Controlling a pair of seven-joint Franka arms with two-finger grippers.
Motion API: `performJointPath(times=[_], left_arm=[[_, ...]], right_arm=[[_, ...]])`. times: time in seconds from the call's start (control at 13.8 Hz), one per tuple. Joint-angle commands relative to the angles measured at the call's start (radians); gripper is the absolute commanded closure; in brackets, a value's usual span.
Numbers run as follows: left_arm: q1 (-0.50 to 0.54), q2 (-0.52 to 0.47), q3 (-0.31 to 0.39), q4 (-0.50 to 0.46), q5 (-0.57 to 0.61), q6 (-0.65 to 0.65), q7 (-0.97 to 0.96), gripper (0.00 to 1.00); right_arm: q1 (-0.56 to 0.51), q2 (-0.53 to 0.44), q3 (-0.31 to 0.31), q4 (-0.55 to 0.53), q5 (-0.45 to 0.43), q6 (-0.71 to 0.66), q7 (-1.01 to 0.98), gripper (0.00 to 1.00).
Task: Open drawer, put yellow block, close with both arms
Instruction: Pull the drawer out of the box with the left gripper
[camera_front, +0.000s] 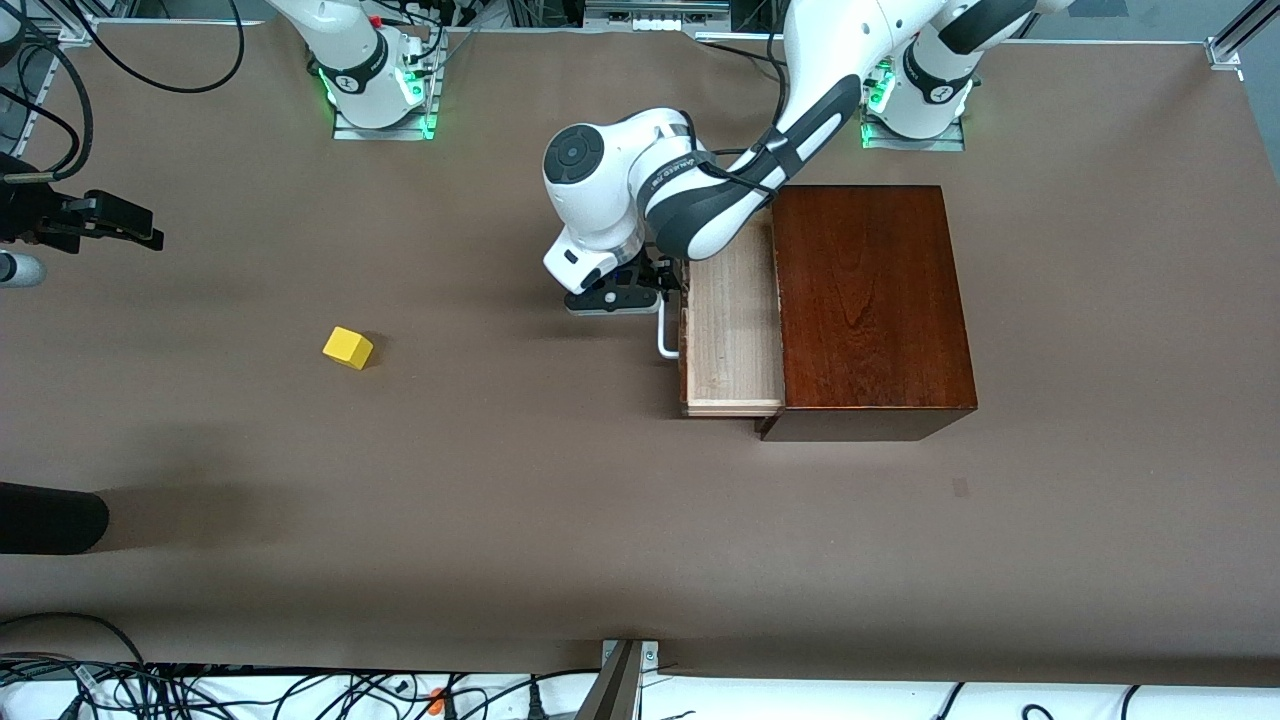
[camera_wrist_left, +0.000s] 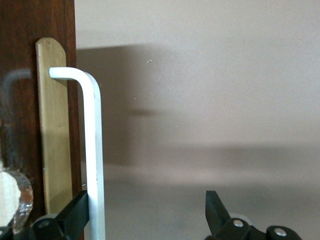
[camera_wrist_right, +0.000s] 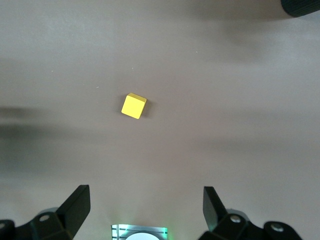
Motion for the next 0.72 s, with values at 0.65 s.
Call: performJointPath(times=[0.65], left_arm=[[-0.079,0.104,0.006,0.17,0.01,0.007,-0.037,0.0]], right_arm=[[-0.006,0.011,0.007,0.026,0.031,-0.032,-0.007,0.0]])
